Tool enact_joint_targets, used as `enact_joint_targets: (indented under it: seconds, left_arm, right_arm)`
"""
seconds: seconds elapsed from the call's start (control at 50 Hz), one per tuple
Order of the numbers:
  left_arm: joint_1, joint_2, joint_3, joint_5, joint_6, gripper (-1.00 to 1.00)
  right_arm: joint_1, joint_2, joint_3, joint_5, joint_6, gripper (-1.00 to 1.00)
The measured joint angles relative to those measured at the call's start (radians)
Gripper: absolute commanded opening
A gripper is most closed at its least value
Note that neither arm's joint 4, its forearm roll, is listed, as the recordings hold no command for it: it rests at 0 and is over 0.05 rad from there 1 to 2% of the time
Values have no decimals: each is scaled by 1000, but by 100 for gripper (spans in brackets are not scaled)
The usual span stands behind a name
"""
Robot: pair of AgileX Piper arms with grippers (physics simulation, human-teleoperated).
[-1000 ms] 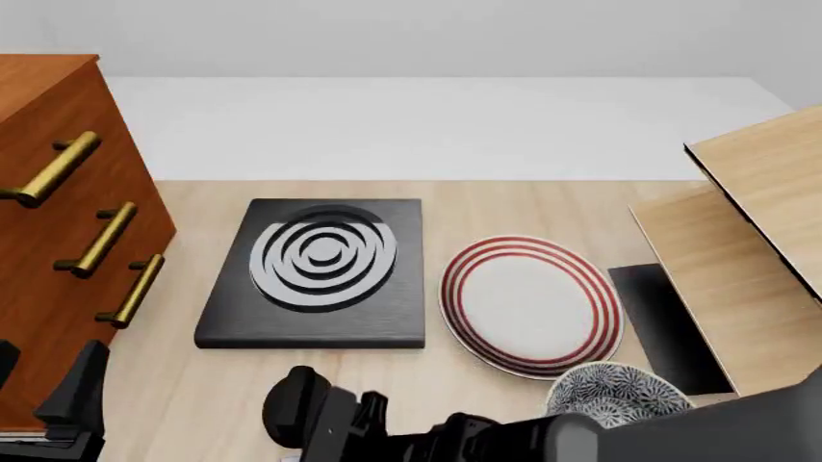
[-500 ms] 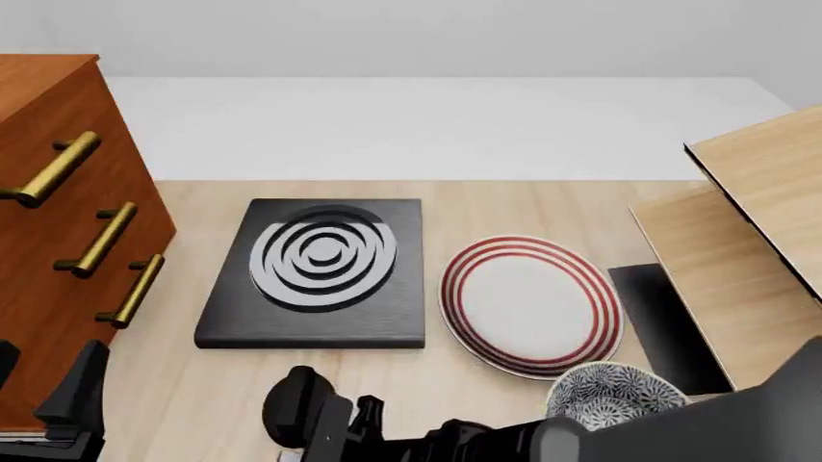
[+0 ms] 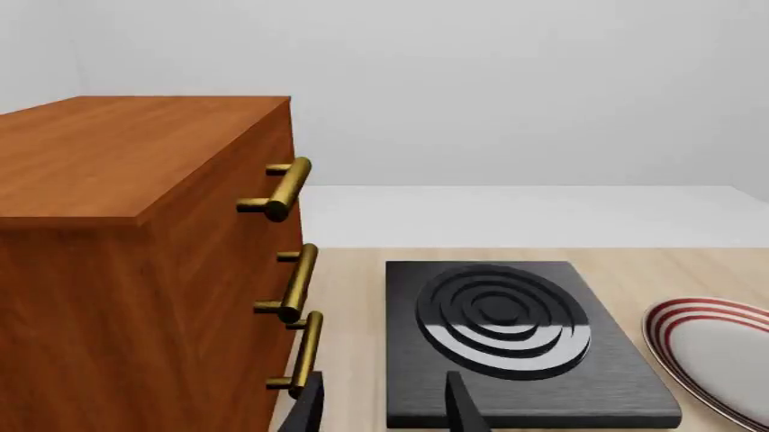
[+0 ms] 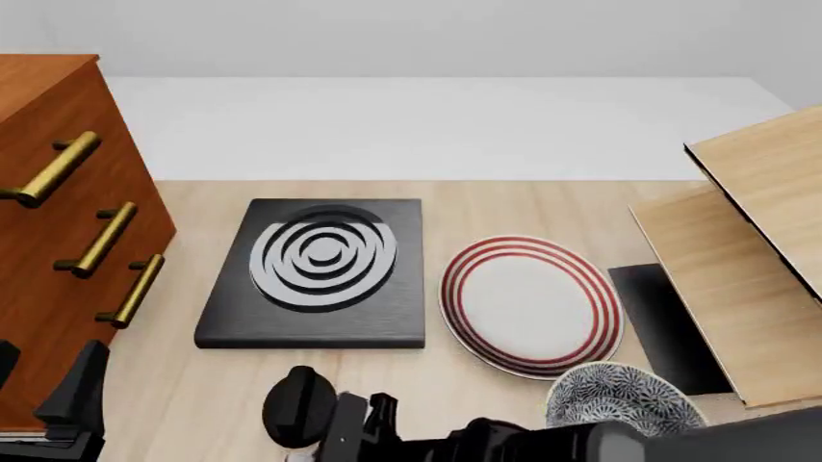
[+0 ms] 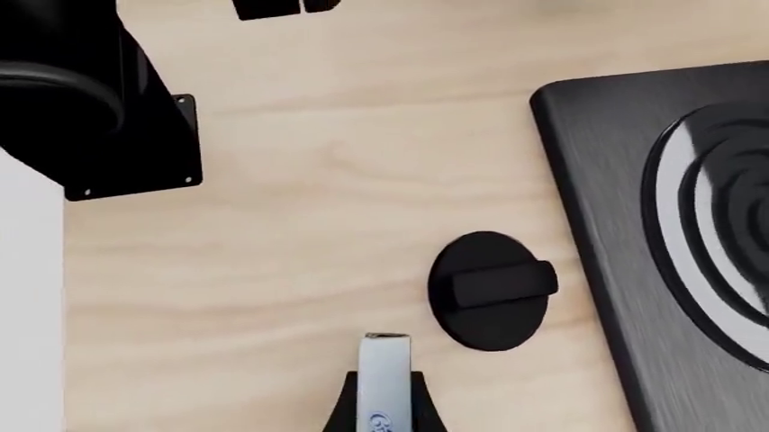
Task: Pick up the cream cheese and put it in the bowl.
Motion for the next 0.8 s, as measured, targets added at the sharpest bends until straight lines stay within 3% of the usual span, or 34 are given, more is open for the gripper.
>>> enact_joint_targets:
  seconds: [0.24,0.8]
  left_arm:
    - [0,0,0,0,0,100]
    - [0,0,0,0,0,100]
  right_arm:
    - [-26,-173,70,31,-28,-100]
    - [-183,-626,263,99,-35,-100]
